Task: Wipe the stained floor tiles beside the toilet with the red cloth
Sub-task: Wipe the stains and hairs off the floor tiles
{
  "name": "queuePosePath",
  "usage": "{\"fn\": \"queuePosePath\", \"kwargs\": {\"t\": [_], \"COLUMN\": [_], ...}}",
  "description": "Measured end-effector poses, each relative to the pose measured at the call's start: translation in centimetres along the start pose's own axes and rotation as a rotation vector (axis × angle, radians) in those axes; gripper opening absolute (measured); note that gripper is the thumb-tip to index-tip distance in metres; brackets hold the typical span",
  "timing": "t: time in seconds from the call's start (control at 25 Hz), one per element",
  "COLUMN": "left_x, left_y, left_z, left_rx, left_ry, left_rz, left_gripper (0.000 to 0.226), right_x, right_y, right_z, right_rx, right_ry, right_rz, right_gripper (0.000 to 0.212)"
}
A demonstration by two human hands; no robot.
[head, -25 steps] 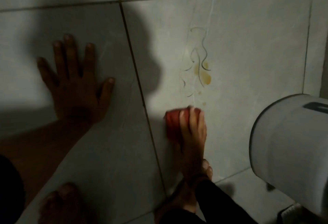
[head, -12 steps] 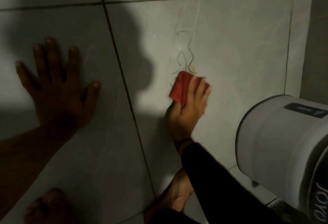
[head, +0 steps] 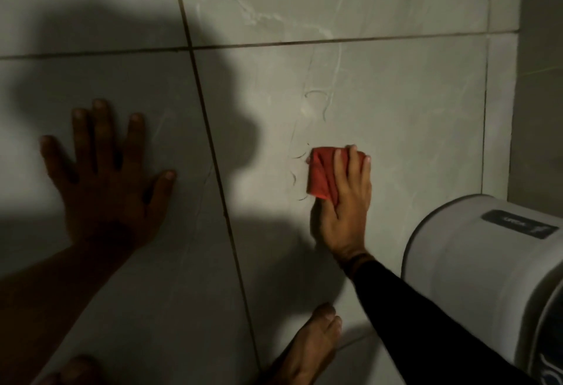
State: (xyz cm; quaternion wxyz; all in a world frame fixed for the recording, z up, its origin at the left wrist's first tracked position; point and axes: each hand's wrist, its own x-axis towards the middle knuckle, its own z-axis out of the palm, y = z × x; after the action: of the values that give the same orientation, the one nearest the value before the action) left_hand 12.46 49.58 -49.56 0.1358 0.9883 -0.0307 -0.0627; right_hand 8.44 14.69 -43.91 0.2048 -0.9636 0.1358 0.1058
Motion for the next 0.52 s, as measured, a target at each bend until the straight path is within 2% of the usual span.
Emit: {"fn": "queuePosePath", "kwargs": {"t": [0.12, 0.2, 0.28, 0.32, 0.36, 0.44, 0.48, 0.52], "left_x": [0.2, 0.3, 0.1, 0.0, 0.0, 0.2, 0.4, 0.4], "left_y": [0.1, 0.2, 0.0, 0.0, 0.0, 0.1, 0.1, 0.1], "left_z": [0.0, 0.0, 0.0, -0.1, -0.1, 0.1, 0.2, 0.2], "left_rx": [0.017, 0.020, 0.043, 0.053, 0.067, 0.102, 0.110, 0.112], "left_ry": [0.009, 0.009, 0.010, 0.014, 0.023, 0.033, 0.029, 0.028], "left_rz": [-0.004, -0.014, -0.023, -0.018, -0.013, -0.011, -0.006, -0.003], "left_gripper": [0.087, 0.088, 0.087, 0.087, 0.087, 0.088, 0.089, 0.089], "right_x": [8.6, 10.8, 7.7, 6.7, 7.7, 13.1, 15.4, 16.4], "right_y": [-0.6, -2.1, -1.4, 0.0, 0.5, -0.9, -3.0, -4.8], "right_z": [-1.0, -0.6, -0.5, -1.6, -2.8, -3.2, -2.3, -1.4], "right_rx": [0.045, -0.023, -0.054, -0.076, -0.063, -0.030, -0.024, -0.044], "right_ry": [0.153, 0.093, -0.056, -0.077, -0.055, 0.057, 0.083, 0.090], "right_rz": [0.169, -0.005, -0.214, -0.254, -0.231, -0.051, -0.020, -0.091], "right_gripper": [0.076, 0.075, 0.072, 0.072, 0.075, 0.079, 0.079, 0.078]}}
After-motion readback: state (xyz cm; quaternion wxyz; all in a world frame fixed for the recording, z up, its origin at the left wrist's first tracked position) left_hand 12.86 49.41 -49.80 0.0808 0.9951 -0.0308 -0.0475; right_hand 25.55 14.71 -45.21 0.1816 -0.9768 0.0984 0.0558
